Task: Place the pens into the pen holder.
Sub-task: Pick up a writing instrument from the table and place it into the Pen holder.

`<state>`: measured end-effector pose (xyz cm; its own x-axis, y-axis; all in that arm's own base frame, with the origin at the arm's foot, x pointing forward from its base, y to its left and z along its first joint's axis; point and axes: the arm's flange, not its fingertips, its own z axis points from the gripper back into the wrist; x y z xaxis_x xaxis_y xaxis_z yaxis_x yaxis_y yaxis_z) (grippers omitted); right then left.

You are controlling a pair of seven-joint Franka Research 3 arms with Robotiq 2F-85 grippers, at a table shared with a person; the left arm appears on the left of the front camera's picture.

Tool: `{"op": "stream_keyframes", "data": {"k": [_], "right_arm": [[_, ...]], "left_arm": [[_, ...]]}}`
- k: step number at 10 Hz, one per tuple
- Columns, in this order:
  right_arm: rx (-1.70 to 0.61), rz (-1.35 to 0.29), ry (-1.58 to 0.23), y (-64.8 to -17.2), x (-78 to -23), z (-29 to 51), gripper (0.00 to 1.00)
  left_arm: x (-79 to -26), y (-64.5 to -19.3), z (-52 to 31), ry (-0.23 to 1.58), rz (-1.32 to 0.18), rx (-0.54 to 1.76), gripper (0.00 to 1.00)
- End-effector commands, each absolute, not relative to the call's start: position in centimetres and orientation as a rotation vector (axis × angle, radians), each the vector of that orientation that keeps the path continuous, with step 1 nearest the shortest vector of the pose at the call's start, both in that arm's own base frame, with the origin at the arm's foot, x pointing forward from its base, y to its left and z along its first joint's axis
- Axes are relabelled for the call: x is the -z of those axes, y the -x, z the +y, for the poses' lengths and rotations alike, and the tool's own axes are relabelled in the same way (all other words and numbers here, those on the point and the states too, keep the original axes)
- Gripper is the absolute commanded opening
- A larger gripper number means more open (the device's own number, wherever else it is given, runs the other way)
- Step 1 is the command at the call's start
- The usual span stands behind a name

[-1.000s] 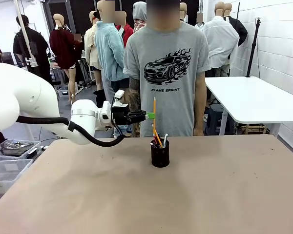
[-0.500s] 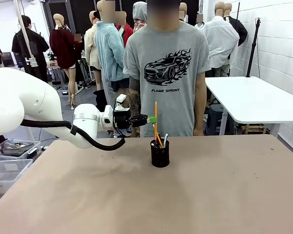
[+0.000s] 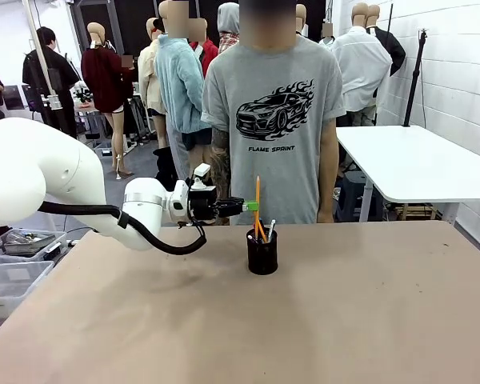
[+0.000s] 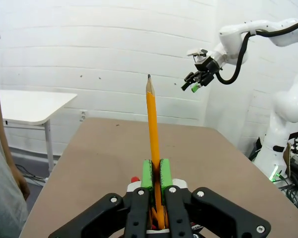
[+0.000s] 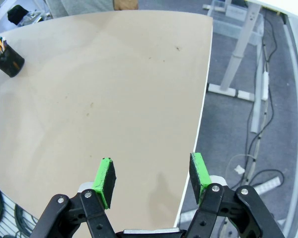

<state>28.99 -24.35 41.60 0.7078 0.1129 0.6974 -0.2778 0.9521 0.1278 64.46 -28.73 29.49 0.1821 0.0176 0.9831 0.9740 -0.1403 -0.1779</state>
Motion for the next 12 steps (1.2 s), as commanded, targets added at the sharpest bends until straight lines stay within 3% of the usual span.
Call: {"op": "stream_keyframes", "data": {"k": [1,3,4,7,12], "right_arm": [[-0.232,-0.752,-0.234,-29.0,-41.6,-24.4,0.75],[-0.232,-0.752,-0.234,-29.0,-41.6,-24.4,0.75],[-0.232,-0.752,-0.234,-29.0,-41.6,-24.4,0.75],[-0.232,-0.752,-0.234,-29.0,-41.6,-24.4,0.75],[-0.232,-0.752,-0.234,-29.0,-41.6,-24.4,0.75]], "left_arm": [[-29.5,-64.2,-28.7,1.438,-0.978,1.168,0.0],[-29.3,-64.0,-28.2,1.446,-0.971,1.156,0.0],[-29.4,-63.8,-28.0,1.451,-0.973,1.16,0.14],[-30.3,-63.4,-27.4,1.442,-1.01,1.17,0.72],[-36.4,-63.2,-22.4,1.334,-1.04,1.167,0.72]]}}
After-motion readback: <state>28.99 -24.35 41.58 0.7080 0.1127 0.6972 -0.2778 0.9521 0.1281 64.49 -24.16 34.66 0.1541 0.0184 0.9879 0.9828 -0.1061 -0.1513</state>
